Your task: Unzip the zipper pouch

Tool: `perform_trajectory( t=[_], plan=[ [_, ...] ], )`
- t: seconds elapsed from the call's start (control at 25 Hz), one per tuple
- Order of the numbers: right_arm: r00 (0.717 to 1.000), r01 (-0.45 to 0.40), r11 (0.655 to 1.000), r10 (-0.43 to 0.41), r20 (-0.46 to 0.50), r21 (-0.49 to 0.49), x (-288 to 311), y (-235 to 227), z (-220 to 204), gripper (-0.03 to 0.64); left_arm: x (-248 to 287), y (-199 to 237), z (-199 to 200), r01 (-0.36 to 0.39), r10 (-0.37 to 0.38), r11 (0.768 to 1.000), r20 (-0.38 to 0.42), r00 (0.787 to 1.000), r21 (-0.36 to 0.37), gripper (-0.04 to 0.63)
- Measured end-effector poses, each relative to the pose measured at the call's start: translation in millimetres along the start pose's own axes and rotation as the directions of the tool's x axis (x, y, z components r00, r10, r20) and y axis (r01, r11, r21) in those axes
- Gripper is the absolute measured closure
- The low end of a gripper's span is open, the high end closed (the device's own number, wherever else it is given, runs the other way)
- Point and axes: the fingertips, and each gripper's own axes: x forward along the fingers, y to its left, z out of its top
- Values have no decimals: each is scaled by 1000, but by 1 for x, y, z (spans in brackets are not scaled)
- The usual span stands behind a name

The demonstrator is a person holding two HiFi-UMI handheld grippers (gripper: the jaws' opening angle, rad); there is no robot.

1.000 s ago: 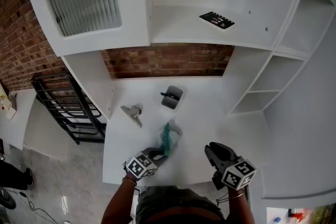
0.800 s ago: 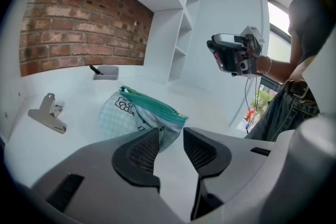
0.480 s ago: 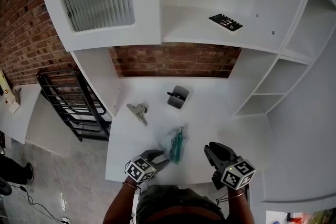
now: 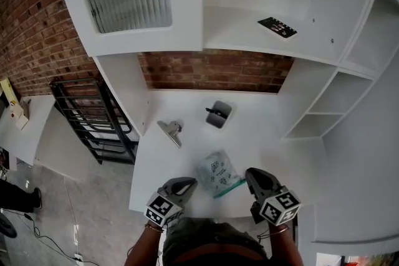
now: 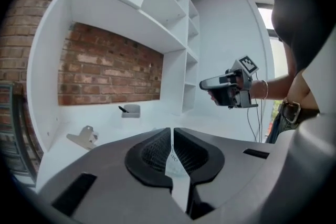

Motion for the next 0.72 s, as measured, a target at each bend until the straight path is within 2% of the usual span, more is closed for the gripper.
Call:
perform_trajectory(
  t=[0.24, 0.44, 0.72],
  plan=[
    [1000, 18, 1000, -18, 4, -13, 2, -4, -1, 615, -25, 19, 25, -99, 102, 994, 86, 991, -44, 589],
    [1000, 21, 999, -21, 4, -26, 2, -3, -1, 615, -47, 33, 35, -171, 183, 980, 122, 976, -98, 591],
    [1000, 15, 999, -15, 0, -50, 2, -2, -3, 615, -66, 41, 31, -247, 253, 967, 104, 962, -67, 592]
  ],
)
